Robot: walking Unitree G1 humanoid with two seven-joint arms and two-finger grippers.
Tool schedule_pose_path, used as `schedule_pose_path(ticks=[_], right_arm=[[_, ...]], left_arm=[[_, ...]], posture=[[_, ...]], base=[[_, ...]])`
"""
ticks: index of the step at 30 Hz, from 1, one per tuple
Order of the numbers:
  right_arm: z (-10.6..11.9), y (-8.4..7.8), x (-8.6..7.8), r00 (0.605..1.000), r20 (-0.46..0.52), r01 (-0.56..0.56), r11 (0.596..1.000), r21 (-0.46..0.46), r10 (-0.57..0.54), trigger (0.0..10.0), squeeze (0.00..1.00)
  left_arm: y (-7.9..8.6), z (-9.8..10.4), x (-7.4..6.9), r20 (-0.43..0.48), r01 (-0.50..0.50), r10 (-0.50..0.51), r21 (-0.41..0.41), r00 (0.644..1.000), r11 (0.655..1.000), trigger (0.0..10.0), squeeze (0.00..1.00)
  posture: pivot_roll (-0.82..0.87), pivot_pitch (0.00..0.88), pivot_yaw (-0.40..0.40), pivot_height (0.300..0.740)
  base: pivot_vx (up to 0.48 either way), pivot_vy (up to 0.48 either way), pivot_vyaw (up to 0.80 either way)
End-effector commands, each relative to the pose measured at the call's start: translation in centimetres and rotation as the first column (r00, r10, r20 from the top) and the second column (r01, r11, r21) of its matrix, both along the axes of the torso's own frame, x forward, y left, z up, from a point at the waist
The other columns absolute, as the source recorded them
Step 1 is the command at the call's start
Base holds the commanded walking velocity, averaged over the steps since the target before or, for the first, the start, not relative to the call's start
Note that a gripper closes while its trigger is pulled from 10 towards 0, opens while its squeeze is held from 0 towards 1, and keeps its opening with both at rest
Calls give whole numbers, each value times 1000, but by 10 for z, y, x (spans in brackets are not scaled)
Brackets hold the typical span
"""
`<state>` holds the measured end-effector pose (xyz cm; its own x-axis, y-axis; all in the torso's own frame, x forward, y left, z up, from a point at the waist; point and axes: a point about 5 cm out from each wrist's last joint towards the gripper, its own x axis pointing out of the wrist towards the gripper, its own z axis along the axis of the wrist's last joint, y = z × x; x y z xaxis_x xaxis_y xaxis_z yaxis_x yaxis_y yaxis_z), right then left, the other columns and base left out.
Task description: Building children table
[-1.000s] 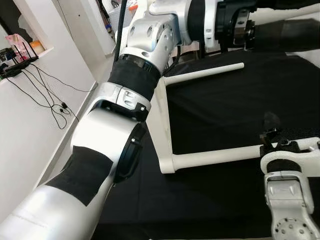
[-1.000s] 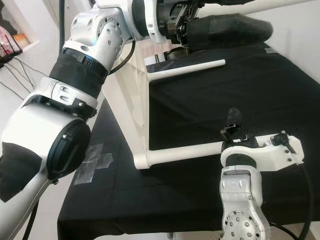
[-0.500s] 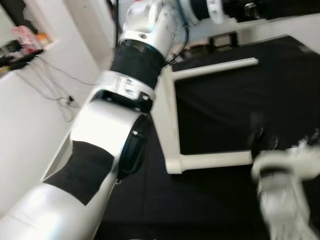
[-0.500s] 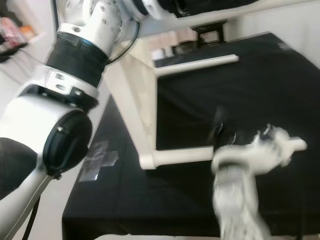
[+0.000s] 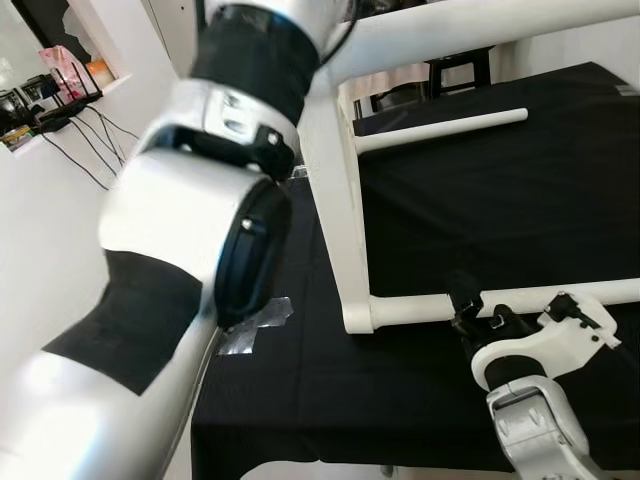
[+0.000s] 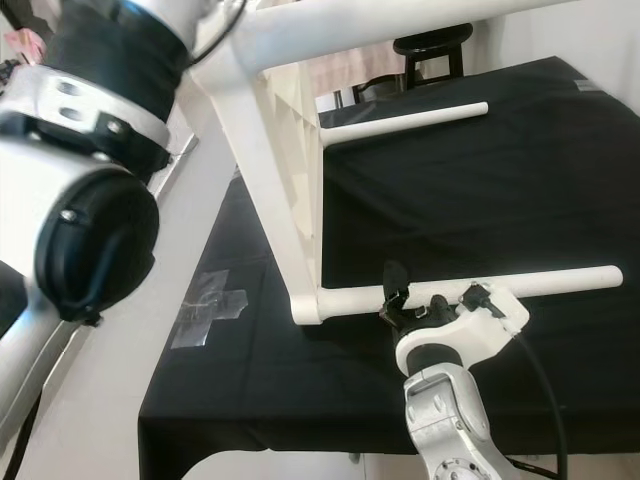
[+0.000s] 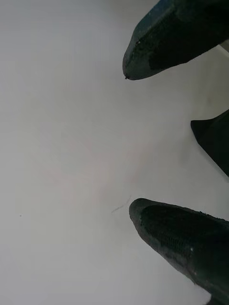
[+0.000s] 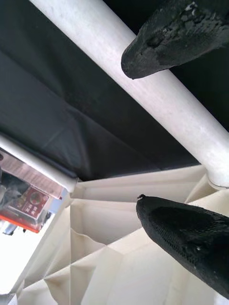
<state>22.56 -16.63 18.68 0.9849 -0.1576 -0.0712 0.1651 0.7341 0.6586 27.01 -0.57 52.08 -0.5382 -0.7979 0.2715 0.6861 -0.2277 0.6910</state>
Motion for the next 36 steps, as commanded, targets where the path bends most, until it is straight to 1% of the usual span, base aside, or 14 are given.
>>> schedule_pose_path(ticks=[1,8,12,18,21,23,24,28,31,32,33,34,35,36], right_arm=[[-1,16,2,999,6,-44,997,66,44,10000,0],[1,15,6,998,38,-52,998,37,51,10000,0],[16,6,20,987,133,-64,973,-223,95,10000,0],[21,6,24,981,150,-67,936,-346,126,10000,0],[28,13,35,967,165,-49,782,-621,192,10000,0],[28,18,38,962,159,-54,725,-686,223,10000,0],[27,25,41,951,145,-72,649,-758,275,10000,0],[24,30,45,942,126,-85,583,-808,311,10000,0],[24,30,45,942,126,-85,583,-808,311,10000,0],[22,30,46,940,117,-84,550,-831,321,10000,0],[22,30,46,940,117,-84,550,-831,321,10000,0],[21,28,49,939,109,-84,523,-848,328,10000,0],[21,28,49,939,109,-84,523,-848,328,10000,0],[20,26,51,938,100,-85,500,-862,332,10000,0]], left_arm=[[14,5,2,21,-15,15,-38,1000,999,10000,0],[24,16,1,49,-81,87,-115,995,990,10000,0],[60,42,5,35,-375,417,-374,908,848,10000,0],[75,48,5,14,-433,488,-438,873,788,10000,0],[116,56,1,-10,-512,603,-539,798,669,10000,0],[129,56,0,-27,-540,637,-558,770,629,10000,0],[146,51,2,-60,-591,687,-567,725,574,10000,0],[176,33,13,-160,-703,775,-560,611,438,10000,0],[176,33,13,-160,-703,775,-560,611,438,10000,0],[194,20,22,-242,-764,810,-550,534,339,10000,0],[194,20,22,-242,-764,810,-550,534,339,10000,0],[223,-9,35,-347,-845,850,-501,396,189,10000,0],[223,-9,35,-347,-845,850,-501,396,189,10000,0],[248,-39,41,-431,-898,860,-435,273,67,10000,0]], posture=[[-175,0,213,740],[-172,0,210,740],[-154,0,202,740],[-145,0,192,740],[-117,0,172,740],[-111,0,166,740],[-98,0,157,740],[-89,0,150,740],[-89,0,150,740],[-81,0,138,740],[-81,0,138,740],[-75,0,123,740],[-75,0,123,740],[-71,0,113,740]], base=[[0,0,0],[0,0,0],[0,0,0],[0,0,0],[0,0,0],[0,0,0],[0,0,0],[0,0,0],[0,0,0],[0,0,0],[0,0,0],[0,0,0],[0,0,0],[0,0,0]])
